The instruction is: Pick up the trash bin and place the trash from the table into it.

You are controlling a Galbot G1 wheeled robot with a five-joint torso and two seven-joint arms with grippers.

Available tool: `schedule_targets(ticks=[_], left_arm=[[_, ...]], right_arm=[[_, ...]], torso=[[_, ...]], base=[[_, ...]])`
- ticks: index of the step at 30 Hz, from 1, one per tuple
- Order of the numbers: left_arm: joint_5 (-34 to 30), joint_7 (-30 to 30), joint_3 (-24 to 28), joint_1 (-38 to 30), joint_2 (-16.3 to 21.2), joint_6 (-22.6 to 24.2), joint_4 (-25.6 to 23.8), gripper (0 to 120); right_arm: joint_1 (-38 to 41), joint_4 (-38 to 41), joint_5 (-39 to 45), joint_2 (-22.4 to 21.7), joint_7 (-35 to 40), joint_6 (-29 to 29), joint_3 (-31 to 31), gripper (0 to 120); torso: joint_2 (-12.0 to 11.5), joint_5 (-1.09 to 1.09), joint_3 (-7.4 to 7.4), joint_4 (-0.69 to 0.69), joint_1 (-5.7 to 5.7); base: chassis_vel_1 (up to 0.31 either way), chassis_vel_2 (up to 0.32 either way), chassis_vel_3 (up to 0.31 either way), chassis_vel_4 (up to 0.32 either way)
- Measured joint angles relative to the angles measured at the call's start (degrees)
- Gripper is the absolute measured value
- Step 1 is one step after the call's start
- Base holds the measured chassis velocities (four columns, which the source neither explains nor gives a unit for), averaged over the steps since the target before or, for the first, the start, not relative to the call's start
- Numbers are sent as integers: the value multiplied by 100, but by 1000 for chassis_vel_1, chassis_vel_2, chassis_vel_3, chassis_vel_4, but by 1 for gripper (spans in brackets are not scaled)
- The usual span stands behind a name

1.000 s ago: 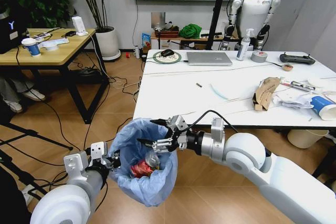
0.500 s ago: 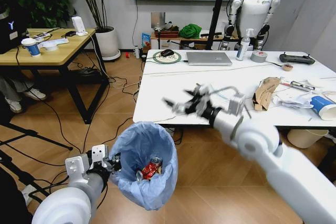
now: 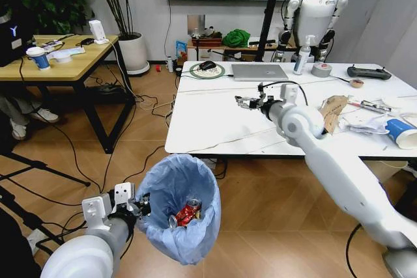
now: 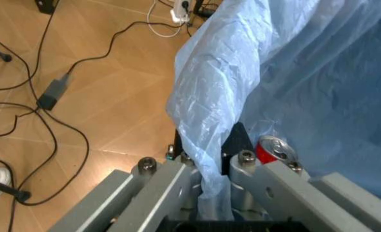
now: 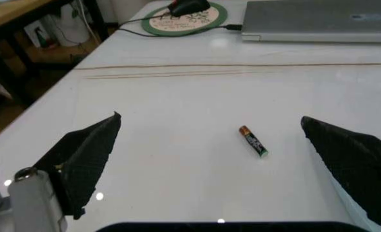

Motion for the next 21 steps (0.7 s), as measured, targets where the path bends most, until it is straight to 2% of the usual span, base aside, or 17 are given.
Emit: schedule_targets(ticks=[4, 14, 21], left_arm=[[0, 1, 5, -6, 7, 0, 0, 0], [-29, 14, -42, -78, -21, 0, 0, 0], [-78, 26, -106, -82, -10, 0, 1, 0]], right_arm=[[523, -794, -177, 330, -182, -49, -274, 100], [818, -1702, -191, 562, -634, -310, -426, 99], [846, -2197, -270, 625, -908, -359, -321, 87]], torso=[[0, -1, 0, 2, 0], [0, -1, -1, 0, -1], [0, 0, 0, -1, -1]], base=[[0, 0, 0, 0], [0, 0, 0, 0], [0, 0, 0, 0]])
